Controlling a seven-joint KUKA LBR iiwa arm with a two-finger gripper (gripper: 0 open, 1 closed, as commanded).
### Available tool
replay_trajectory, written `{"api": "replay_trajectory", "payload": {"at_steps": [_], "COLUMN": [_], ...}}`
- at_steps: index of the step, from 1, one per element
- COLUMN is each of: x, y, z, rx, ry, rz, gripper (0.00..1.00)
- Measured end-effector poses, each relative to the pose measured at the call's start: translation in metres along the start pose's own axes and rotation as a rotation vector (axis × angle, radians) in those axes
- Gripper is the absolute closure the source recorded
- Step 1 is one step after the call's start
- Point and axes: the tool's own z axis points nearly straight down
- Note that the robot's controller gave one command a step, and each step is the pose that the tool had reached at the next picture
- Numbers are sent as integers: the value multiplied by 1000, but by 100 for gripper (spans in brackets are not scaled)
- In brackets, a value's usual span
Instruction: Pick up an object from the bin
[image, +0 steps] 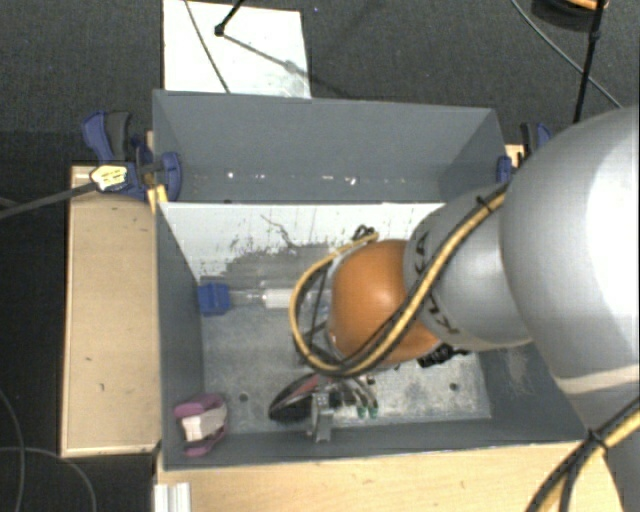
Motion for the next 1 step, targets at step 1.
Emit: {"api": "replay_trajectory", "payload": {"at_steps": [1], "x": [2], "y": [0], "z": [-1], "rx": [0], "ry": [8], "rz": [6], "gripper": [100]}}
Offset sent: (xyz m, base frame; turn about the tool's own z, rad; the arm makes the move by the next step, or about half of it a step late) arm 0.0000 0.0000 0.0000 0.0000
